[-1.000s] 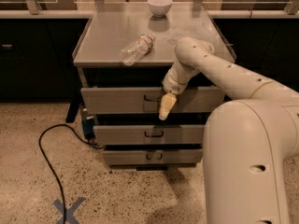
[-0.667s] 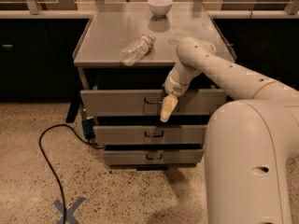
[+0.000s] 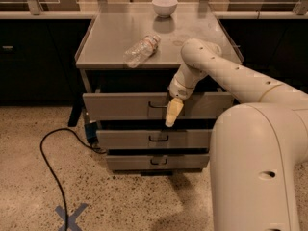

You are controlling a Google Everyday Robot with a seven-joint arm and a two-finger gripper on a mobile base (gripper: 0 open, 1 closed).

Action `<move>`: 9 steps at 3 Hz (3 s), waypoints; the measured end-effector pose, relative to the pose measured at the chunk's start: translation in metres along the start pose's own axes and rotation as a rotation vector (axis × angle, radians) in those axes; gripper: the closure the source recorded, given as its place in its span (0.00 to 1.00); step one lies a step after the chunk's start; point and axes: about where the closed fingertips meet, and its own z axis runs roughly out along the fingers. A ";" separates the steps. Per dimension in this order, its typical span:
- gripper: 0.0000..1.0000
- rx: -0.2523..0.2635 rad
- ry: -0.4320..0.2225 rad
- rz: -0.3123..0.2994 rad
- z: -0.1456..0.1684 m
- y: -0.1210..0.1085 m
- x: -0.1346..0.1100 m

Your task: Open top drawer

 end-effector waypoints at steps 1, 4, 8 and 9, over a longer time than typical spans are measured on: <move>0.00 -0.057 -0.002 0.009 -0.017 0.050 0.012; 0.00 -0.074 -0.003 0.005 -0.019 0.060 0.019; 0.00 -0.205 -0.046 0.021 -0.038 0.147 0.043; 0.00 -0.269 -0.037 0.034 -0.056 0.184 0.059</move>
Offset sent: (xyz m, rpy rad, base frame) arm -0.1493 -0.0326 0.0002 -0.0096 0.2016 0.0504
